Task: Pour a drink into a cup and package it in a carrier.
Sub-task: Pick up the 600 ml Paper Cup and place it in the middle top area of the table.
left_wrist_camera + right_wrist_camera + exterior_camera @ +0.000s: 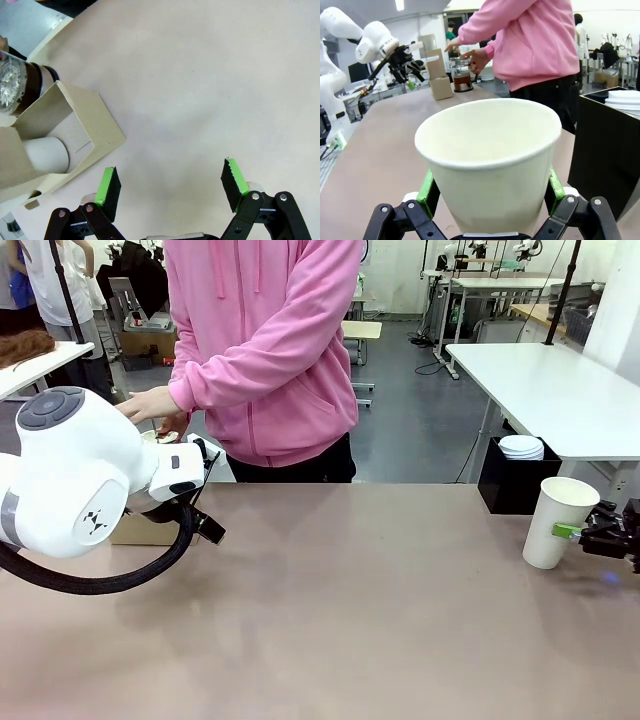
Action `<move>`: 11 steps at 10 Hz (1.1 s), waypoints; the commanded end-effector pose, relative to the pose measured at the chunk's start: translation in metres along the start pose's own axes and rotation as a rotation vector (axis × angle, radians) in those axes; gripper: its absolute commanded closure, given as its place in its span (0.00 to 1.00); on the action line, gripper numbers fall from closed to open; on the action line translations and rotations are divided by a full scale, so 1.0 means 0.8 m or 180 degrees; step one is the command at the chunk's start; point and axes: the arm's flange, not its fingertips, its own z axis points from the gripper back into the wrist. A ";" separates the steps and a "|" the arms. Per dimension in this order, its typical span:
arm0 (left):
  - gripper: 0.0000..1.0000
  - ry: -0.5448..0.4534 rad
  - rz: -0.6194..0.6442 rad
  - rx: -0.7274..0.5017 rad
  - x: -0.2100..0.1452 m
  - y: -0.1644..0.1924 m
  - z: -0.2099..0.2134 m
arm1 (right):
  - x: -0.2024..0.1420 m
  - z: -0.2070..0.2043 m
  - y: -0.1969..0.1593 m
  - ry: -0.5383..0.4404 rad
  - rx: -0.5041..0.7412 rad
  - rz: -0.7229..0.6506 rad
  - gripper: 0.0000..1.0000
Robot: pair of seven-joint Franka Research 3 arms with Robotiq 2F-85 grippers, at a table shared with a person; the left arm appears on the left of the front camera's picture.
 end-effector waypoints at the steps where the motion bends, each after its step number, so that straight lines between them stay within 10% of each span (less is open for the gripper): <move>1: 0.00 -0.0002 0.0004 -0.0005 0.000 0.001 0.000 | 0.009 -0.018 0.004 0.0030 -0.0071 -0.0126 0.00; 3: 0.00 -0.0002 0.0004 -0.0005 0.000 0.001 0.000 | 0.006 -0.027 0.005 0.0006 -0.0036 -0.0104 0.00; 4: 0.00 -0.0002 0.0004 -0.0005 0.000 0.001 0.000 | 0.005 -0.021 0.006 -0.0007 -0.0020 -0.0239 0.20; 8: 0.00 -0.0002 0.0004 -0.0005 0.000 0.001 0.000 | -0.002 -0.016 0.002 0.0015 0.0067 -0.0092 0.16; 11: 0.00 -0.0002 0.0004 -0.0005 0.000 0.001 0.000 | 0.095 0.001 0.067 -0.0348 -0.0553 -0.0358 0.20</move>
